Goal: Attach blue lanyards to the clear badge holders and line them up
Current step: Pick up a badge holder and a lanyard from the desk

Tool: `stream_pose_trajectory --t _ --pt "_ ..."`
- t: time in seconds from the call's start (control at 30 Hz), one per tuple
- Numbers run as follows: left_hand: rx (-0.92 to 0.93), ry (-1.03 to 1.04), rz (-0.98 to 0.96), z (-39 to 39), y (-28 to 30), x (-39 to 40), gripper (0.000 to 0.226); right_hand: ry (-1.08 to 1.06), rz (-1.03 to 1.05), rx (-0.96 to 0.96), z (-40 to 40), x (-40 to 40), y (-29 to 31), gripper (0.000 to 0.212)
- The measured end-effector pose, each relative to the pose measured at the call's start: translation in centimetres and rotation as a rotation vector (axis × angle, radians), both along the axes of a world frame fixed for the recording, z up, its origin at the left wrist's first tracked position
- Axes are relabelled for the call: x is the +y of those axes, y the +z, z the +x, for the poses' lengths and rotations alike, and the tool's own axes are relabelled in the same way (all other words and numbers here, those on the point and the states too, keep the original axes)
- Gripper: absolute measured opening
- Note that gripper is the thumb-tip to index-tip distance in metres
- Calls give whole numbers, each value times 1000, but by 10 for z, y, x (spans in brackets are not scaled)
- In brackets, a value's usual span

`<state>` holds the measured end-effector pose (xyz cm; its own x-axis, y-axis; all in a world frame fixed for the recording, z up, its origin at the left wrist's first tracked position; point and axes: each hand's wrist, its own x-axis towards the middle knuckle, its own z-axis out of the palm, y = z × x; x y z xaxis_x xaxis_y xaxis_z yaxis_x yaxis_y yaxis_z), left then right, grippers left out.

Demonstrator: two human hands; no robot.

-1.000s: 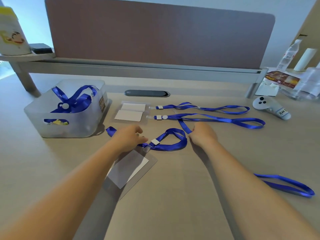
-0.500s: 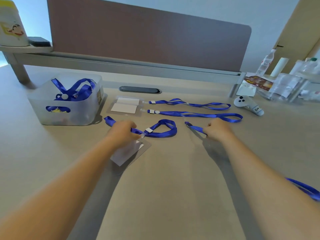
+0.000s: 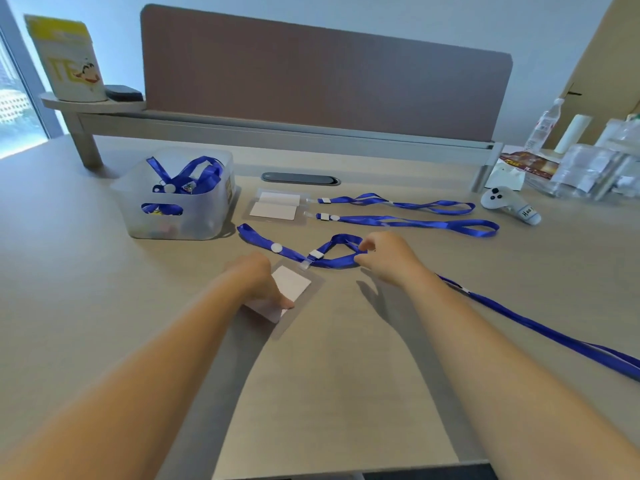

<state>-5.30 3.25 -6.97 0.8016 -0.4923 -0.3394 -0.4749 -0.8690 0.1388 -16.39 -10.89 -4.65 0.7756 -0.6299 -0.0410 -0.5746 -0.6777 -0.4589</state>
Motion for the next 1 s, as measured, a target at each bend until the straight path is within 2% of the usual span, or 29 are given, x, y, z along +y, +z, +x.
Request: stream_pose_trajectory --t 0.1,0.2,0.33,0.43,0.5,0.63,0.7,0.83,1.0 --pt "58 -33 -10 -3 7 2 62 60 -9 -32 2 3 2 39" --pt "15 -146 -131 -1 20 6 48 161 10 -78 7 7 7 52" --pt "-83 -282 -273 -2 45 9 24 281 -8 -18 12 14 14 59" --pt "-120 -321 -290 -4 59 12 27 294 72 53 12 16 15 49" --pt "-122 -332 -313 -3 65 15 29 272 124 30 10 18 15 44" --pt "-97 -342 -357 -4 72 21 28 294 176 -93 6 23 23 62" --pt "-97 -336 -389 -4 74 23 26 316 171 -79 6 25 27 55" --pt "-98 -293 -419 3 73 27 26 315 172 -65 10 24 26 22" --pt "-75 -169 -476 14 66 30 26 303 284 -168 6 22 30 20"
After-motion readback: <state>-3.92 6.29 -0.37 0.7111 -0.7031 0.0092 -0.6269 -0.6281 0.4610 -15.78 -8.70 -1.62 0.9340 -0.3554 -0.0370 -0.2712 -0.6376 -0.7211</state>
